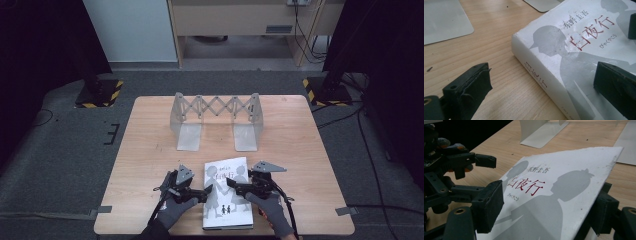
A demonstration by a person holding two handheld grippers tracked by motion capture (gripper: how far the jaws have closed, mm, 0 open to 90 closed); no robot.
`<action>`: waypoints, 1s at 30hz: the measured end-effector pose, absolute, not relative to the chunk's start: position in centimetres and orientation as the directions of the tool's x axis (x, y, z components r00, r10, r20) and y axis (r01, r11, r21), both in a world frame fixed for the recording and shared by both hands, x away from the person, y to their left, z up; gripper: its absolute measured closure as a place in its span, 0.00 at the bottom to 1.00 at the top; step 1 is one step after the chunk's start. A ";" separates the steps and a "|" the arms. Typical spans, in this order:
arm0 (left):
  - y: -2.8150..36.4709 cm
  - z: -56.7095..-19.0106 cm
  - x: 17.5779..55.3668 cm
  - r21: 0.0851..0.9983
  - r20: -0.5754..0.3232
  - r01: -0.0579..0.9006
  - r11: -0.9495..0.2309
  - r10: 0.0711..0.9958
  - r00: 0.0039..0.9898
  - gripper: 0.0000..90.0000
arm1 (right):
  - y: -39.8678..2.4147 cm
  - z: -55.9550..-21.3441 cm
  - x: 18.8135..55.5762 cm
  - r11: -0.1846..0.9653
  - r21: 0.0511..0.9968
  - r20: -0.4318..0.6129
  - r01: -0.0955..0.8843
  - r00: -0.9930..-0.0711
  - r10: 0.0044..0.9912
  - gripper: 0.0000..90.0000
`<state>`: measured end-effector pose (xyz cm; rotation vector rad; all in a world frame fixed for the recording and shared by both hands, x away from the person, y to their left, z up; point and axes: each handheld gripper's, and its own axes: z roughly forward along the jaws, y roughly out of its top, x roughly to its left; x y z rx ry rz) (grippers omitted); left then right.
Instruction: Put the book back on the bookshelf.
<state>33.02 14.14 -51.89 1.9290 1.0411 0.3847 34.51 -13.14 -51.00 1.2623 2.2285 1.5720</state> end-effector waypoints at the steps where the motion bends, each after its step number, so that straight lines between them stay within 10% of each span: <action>1: 14.1 -51.9 33.0 0.818 -0.130 0.515 -0.257 0.790 0.600 0.00 | -13.1 -51.0 34.5 0.104 0.829 0.337 0.549 -0.639 0.691 0.27; 16: 14.4 -52.2 33.1 0.822 -0.156 0.520 -0.232 0.787 0.597 0.00 | -12.0 -51.6 34.8 0.093 0.800 0.391 0.592 -0.634 0.667 0.34; 30: 14.6 -52.1 33.2 0.811 -0.220 0.551 -0.195 0.772 0.596 0.09 | -12.9 -51.5 35.2 -0.009 0.759 0.490 0.651 -0.561 0.667 0.63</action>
